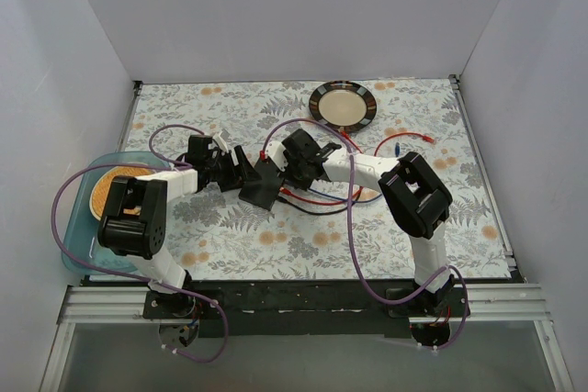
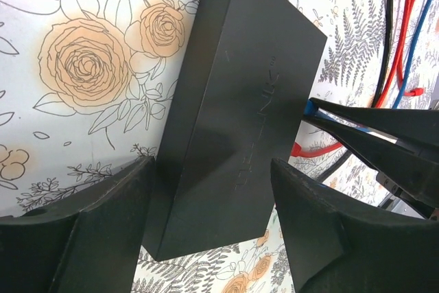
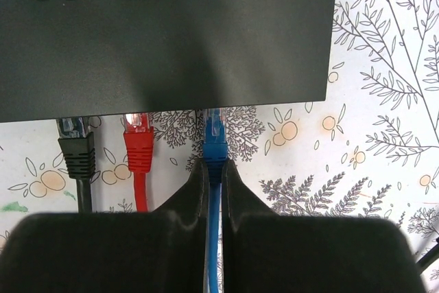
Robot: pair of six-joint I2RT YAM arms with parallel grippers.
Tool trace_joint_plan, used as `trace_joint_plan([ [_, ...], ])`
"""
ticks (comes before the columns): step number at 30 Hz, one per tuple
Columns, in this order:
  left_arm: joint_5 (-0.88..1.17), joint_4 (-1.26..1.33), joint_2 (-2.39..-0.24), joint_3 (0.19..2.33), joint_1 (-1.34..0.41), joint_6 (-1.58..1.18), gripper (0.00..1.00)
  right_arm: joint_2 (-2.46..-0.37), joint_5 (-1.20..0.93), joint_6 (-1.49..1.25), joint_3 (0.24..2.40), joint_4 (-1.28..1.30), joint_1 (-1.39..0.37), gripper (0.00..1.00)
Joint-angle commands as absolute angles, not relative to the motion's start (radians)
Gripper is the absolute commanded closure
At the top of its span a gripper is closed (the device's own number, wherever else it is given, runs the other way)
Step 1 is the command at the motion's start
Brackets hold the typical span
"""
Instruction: Insert the plug into the switch port
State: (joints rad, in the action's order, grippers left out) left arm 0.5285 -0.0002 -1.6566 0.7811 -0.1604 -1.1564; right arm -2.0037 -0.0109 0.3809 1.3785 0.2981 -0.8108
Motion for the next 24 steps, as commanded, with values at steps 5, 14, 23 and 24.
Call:
trace_joint_plan([
  [5, 0.523, -0.012, -1.689, 0.804, -0.158, -1.138, 0.34, -1.957, -0.037, 0.362, 1.401, 0.282, -0.81, 0.99],
  [14, 0.509, -0.018, -1.69, 0.805, -0.158, -1.137, 0.35, -1.924, -0.028, 0.359, 1.381, 0.291, -0.81, 0.99],
  [23, 0.514, -0.015, -1.692, 0.807, -0.158, -1.138, 0.36, -1.902, -0.049, 0.351, 1.359, 0.279, -0.815, 0.99],
  [24, 0.514, -0.015, -1.692, 0.807, -0.158, -1.138, 0.36, -1.904, -0.048, 0.351, 1.359, 0.281, -0.815, 0.99],
])
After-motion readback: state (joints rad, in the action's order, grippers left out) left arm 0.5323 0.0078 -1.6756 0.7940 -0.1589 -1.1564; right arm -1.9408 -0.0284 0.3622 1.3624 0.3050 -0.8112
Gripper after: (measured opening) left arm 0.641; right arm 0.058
